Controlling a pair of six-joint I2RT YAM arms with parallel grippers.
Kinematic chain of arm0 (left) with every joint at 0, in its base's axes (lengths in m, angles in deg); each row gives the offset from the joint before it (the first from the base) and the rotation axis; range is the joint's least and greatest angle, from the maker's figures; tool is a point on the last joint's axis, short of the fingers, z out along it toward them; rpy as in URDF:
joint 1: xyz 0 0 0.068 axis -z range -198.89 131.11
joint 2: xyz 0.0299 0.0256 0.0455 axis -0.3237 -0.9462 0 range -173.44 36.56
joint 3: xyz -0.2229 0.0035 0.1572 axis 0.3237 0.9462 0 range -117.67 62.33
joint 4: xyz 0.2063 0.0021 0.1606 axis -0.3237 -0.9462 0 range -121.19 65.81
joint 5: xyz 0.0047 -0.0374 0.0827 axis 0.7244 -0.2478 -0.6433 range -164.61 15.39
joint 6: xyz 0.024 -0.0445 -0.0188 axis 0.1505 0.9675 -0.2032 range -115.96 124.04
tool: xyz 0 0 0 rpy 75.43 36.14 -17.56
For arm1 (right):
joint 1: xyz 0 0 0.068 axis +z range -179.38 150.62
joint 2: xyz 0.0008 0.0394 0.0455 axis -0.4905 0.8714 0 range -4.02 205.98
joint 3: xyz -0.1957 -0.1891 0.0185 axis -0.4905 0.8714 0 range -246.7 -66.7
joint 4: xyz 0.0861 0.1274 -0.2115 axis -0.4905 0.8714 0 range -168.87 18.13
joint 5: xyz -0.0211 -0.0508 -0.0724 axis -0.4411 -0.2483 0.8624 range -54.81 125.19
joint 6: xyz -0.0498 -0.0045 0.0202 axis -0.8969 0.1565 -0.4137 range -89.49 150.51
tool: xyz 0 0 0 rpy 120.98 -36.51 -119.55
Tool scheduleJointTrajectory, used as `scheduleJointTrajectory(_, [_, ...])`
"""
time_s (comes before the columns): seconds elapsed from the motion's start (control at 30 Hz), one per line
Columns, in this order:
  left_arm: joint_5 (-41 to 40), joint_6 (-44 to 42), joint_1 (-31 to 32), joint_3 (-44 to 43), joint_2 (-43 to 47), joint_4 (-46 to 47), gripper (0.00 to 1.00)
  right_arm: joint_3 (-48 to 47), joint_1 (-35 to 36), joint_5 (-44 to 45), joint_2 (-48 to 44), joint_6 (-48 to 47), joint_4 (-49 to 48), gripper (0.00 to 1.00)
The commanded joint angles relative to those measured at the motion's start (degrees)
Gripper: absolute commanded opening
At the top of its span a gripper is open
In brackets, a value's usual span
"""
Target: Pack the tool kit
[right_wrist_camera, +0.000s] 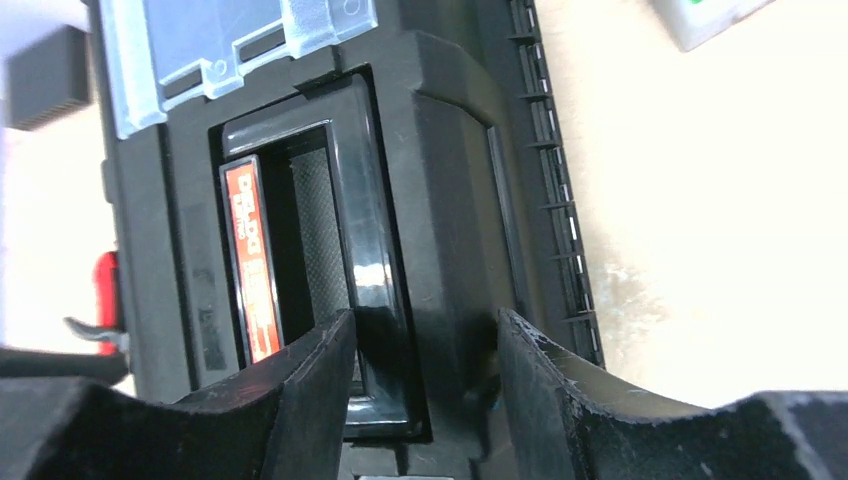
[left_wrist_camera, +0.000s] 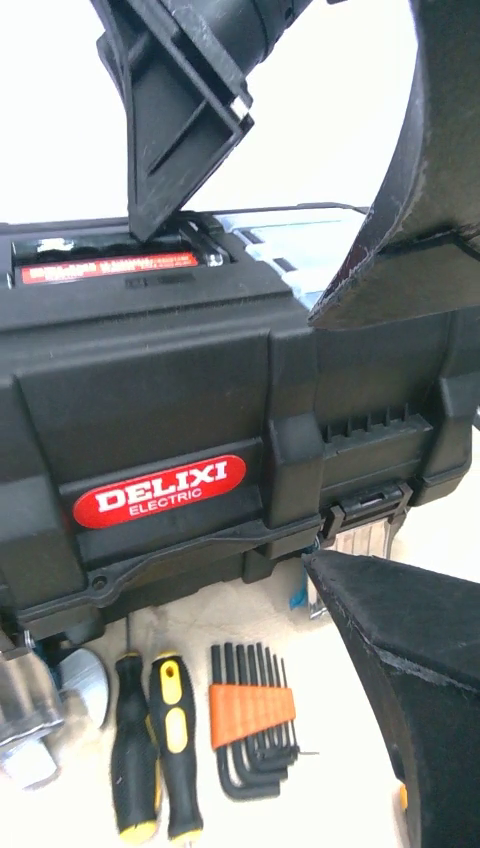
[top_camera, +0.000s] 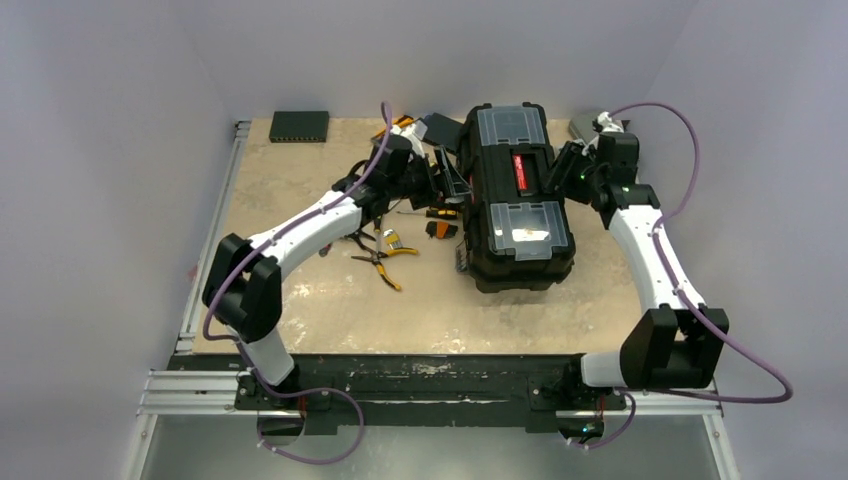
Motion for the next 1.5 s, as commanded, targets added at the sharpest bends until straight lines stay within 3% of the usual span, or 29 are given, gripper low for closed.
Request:
scheduleJointTrajectory(0.0, [-5.2, -7.1, 0.7, -3.9, 5.7, -6.5, 0.78, -4.1, 7.2, 13.5, 1.6, -5.0, 8.8, 0.5])
scheduleJointTrajectory(0.1, [-5.8, -8.5, 1.8, -6.2, 6.8, -8.9, 0.78, -3.3, 8.8, 14.0, 2.2, -4.4, 9.3, 0.46])
scheduleJointTrajectory(0.17, [-5.1, -8.9, 2.6, -7.9, 7.1, -10.0, 0.78, -1.2, 9.8, 9.5, 1.2, -4.3, 8.0, 0.41])
scheduleJointTrajectory(0.37, [-3.5, -9.0, 5.9, -12.9, 7.3, -10.9, 0.78, 6.4, 12.7, 7.4, -7.7, -1.0, 6.5, 0.39])
scheduleJointTrajectory(0.67, [-1.0, -9.4, 12.6, -29.3, -4.0, -16.7, 0.79, 12.9, 12.9, 6.4, -20.5, 1.0, 9.3, 0.41])
scheduleJointTrajectory(0.9, [2.9, -6.3, 12.9, -37.0, -13.0, -18.5, 0.79, 9.1, 12.8, 25.9, -32.4, 8.9, 12.6, 0.65])
scheduleJointTrajectory(1.03, [2.2, -6.6, 13.1, -41.4, -17.8, -20.6, 0.79, 6.9, 12.8, 33.4, -34.6, 11.9, 15.3, 0.65])
scheduleJointTrajectory(1.23, [1.9, -5.5, 13.6, -48.9, -23.9, -23.9, 0.8, 8.1, 12.8, 37.7, -38.4, 13.8, 15.1, 0.65])
scheduleJointTrajectory(1.37, [-4.9, -7.8, 14.8, -59.7, -28.4, -35.4, 0.7, 8.8, 12.7, 41.3, -40.6, 15.6, 15.7, 0.65])
scheduleJointTrajectory(1.47, [-7.6, -7.1, 15.0, -60.1, -28.8, -37.6, 0.68, 9.6, 12.7, 42.4, -42.1, 16.8, 15.6, 0.64])
